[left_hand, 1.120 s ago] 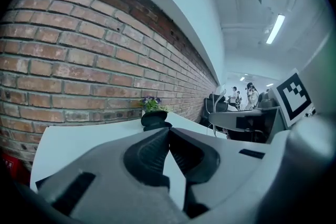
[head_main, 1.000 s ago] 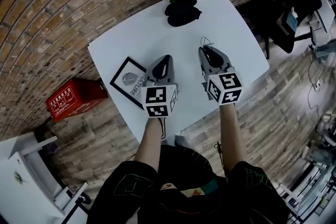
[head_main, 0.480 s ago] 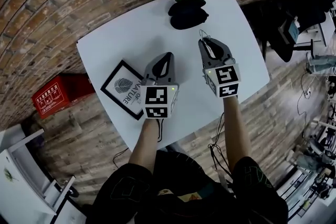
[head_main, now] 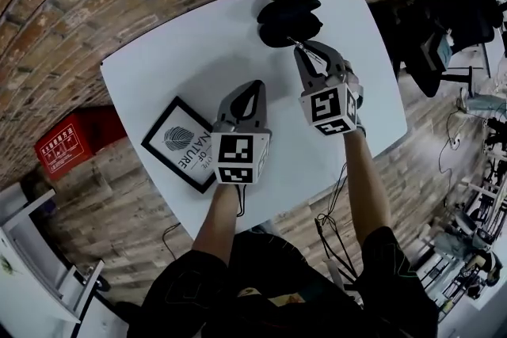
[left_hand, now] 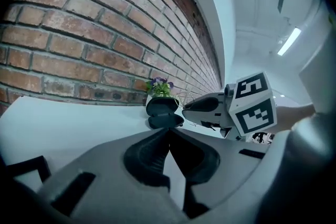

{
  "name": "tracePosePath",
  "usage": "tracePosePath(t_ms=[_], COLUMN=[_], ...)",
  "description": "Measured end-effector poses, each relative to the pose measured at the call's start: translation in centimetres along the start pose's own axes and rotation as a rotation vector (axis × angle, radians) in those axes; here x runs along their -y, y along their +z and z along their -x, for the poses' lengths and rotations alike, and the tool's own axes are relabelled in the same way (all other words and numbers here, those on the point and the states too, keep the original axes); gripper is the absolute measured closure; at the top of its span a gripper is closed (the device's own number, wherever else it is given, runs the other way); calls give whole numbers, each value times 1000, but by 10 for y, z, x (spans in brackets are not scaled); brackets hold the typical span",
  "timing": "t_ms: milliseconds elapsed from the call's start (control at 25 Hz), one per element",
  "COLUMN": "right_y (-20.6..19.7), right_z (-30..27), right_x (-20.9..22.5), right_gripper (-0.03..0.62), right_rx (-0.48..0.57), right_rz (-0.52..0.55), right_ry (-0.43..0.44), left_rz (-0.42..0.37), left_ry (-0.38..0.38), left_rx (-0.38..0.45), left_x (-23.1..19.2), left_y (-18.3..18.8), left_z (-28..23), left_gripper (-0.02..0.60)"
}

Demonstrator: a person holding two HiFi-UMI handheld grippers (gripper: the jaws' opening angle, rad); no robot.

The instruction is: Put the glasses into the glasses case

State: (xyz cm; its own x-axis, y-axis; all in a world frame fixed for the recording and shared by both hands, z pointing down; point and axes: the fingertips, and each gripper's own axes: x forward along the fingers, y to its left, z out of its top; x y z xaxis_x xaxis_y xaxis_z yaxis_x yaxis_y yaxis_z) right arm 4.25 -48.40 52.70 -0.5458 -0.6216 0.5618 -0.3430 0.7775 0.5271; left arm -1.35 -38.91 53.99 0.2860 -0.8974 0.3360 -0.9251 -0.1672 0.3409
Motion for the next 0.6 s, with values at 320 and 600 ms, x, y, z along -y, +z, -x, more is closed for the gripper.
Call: tracePosePath(t_ms=[320,600], right_y=[-3,-12], right_z=[-34,-57], right_x=[2,3], right_gripper=[543,543], right_rx=[-49,-94], right_rz=[338,591], right_ry=[18,60], left_rz=[48,84], left_ry=[-7,-21], left_rx=[-12,-14], left_x=[-8,-12], left_y=[-12,-17], left_z=[-9,-16], left_gripper=[574,572])
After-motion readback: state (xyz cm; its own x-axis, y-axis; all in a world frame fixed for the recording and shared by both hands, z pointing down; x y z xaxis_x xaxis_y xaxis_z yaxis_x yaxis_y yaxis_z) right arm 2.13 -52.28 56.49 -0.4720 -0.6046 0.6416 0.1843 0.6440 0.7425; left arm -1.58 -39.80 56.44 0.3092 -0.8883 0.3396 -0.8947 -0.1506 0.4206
